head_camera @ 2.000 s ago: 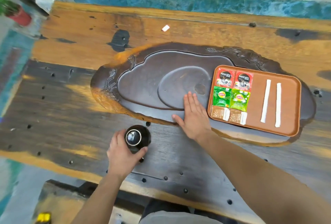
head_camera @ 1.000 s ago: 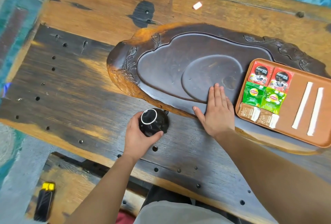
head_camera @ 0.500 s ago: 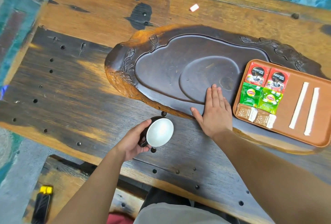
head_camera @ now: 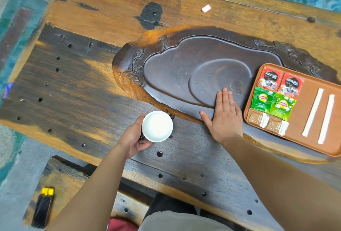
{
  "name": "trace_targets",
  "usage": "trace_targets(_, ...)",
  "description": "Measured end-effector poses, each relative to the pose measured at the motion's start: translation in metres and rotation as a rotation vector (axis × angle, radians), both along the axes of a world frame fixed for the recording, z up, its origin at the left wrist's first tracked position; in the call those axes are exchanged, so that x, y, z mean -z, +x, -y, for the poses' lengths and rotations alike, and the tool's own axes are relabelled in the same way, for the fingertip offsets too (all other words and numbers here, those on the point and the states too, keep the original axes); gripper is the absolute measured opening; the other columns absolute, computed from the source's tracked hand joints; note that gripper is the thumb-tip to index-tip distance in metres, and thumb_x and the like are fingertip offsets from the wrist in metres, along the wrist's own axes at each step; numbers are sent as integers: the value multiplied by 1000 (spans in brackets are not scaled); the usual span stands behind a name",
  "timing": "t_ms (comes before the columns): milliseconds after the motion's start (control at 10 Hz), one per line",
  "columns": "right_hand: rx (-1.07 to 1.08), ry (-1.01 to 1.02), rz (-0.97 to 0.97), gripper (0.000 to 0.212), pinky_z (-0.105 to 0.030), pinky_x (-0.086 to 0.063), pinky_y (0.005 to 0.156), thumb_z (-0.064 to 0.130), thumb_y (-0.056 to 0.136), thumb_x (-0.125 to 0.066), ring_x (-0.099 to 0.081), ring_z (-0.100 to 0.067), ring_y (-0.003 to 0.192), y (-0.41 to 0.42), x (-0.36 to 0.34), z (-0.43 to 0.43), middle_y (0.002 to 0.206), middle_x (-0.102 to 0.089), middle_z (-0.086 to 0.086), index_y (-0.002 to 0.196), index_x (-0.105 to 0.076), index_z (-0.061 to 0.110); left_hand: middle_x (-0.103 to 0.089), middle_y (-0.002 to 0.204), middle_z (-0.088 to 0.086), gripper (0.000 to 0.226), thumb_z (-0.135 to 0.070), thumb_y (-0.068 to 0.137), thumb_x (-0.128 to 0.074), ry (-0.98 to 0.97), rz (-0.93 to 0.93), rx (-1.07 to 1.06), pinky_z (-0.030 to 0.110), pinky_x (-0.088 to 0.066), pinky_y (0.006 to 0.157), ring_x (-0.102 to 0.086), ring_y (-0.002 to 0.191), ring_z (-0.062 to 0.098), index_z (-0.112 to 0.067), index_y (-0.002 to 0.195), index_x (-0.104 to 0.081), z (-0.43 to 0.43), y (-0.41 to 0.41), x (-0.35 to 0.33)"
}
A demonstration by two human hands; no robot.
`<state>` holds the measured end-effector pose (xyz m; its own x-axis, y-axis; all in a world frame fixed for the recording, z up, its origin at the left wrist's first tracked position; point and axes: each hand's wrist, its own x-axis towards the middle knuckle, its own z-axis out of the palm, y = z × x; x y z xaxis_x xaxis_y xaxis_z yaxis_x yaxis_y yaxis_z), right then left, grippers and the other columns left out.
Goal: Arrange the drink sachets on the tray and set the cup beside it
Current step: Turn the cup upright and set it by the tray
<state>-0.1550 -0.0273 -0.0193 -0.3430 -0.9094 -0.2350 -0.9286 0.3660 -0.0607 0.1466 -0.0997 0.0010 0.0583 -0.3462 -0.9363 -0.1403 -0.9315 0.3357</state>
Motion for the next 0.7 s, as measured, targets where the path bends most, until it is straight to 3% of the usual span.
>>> trace_targets(100, -1, 2, 1, 92, -43, -18, 124, 75, 96, -14, -3, -22, 156, 0, 0, 1, 169, -6, -9, 160, -8, 9, -72, 105, 12, 57, -72, 90, -47, -112, -34, 60, 34, -60, 59, -74, 64, 25, -26, 120, -60, -11, 5, 1)
trace_targets(200, 3, -1, 8, 92, -43, -19, 124, 74, 96, -15, -3, -22, 156, -1, 0, 1, 169, -6, -9, 160, -8, 9, -71, 105, 14, 60, -72, 87, -48, -254, -36, 156, 38, -62, 68, -75, 75, 25, -26, 124, -56, -27, 12, 3)
trace_targets(300, 3, -4, 12, 91, -43, -18, 124, 74, 96, -15, -4, -22, 156, -1, 0, 0, 169, -7, -9, 160, -8, 9, -63, 114, 11, 49, -61, 89, -52, -398, 36, 290, 31, -62, 76, -72, 83, 14, -22, 118, -59, -43, 17, 6)
trace_targets(400, 2, -7, 15, 91, -43, -18, 124, 74, 96, -15, -4, -22, 156, -1, 0, 0, 169, -7, -9, 160, -8, 9, -55, 125, 0, 25, -46, 96, -54, -514, 74, 303, 28, -60, 82, -70, 99, 17, -29, 114, -61, -53, 21, 5)
trace_targets(500, 2, -9, 21, 91, -43, -17, 124, 74, 96, -15, -3, -22, 156, 0, 0, -1, 169, -6, -8, 160, -8, 9, -72, 109, 0, 23, -39, 94, -65, -534, 75, 204, 31, -60, 84, -73, 97, 17, -22, 109, -64, -57, 23, 3)
trace_targets(700, 9, -9, 34, 92, -42, -17, 124, 75, 96, -15, -3, -22, 156, -1, 0, -1, 169, -6, -8, 160, -9, 9, -77, 89, 5, 12, -24, 94, -67, -527, 156, 132, 31, -59, 75, -75, 83, 22, -12, 98, -68, -48, 17, -3)
